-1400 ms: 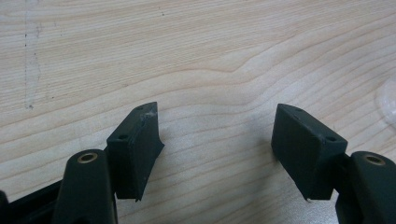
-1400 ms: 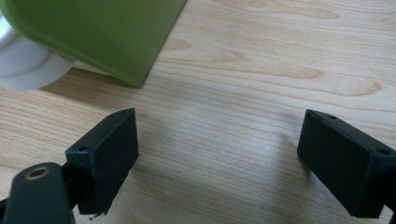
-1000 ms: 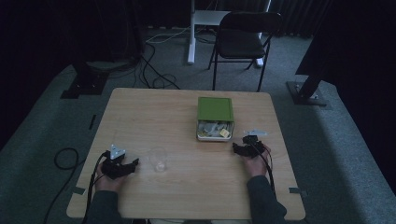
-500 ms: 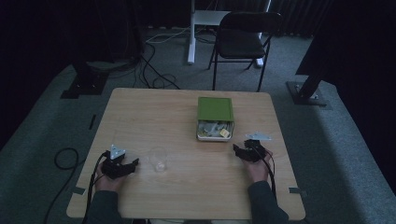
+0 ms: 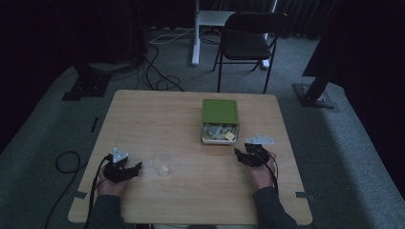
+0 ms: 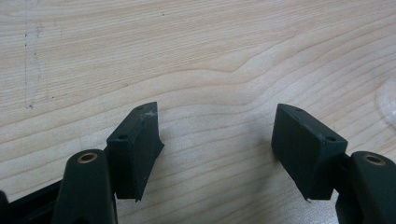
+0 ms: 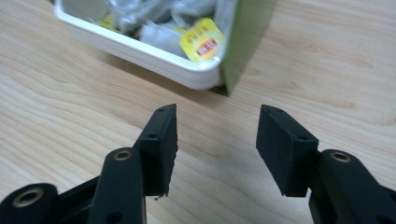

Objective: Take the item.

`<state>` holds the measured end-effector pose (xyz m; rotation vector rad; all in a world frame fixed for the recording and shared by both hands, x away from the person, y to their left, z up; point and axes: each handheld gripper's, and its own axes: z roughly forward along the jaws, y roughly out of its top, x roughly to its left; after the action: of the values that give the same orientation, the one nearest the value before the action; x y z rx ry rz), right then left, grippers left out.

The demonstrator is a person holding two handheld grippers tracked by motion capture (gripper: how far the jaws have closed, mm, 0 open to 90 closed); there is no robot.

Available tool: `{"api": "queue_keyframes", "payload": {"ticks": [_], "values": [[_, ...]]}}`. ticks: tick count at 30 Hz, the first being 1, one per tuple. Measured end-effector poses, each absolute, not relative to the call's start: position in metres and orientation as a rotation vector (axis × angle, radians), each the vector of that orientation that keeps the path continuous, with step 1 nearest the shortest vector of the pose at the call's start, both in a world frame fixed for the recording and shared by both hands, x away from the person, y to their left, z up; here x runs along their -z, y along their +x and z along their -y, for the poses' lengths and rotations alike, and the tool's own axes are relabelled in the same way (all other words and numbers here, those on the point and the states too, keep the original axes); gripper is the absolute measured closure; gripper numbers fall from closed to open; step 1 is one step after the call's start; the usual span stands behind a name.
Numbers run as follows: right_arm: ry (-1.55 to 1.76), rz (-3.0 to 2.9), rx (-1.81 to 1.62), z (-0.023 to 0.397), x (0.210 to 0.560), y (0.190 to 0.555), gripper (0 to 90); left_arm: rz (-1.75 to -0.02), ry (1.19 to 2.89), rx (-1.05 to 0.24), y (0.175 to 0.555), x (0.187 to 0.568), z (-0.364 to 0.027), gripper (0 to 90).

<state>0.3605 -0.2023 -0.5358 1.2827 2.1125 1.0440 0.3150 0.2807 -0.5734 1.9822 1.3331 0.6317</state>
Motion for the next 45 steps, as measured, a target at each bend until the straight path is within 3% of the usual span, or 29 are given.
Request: {"api": "queue_keyframes", "payload": {"ticks": [12, 45], "values": [[1.193, -2.15, -1.092, 0.188, 0.526, 0.361, 53.3, -1.333, 1.982, -0.632, 0.315, 0.573, -0.281, 33.5], [1.099, -2.183, -1.101, 0.152, 0.523, 0.388, 48.2, -1.333, 1.982, -0.632, 0.315, 0.573, -0.281, 33.6]]}}
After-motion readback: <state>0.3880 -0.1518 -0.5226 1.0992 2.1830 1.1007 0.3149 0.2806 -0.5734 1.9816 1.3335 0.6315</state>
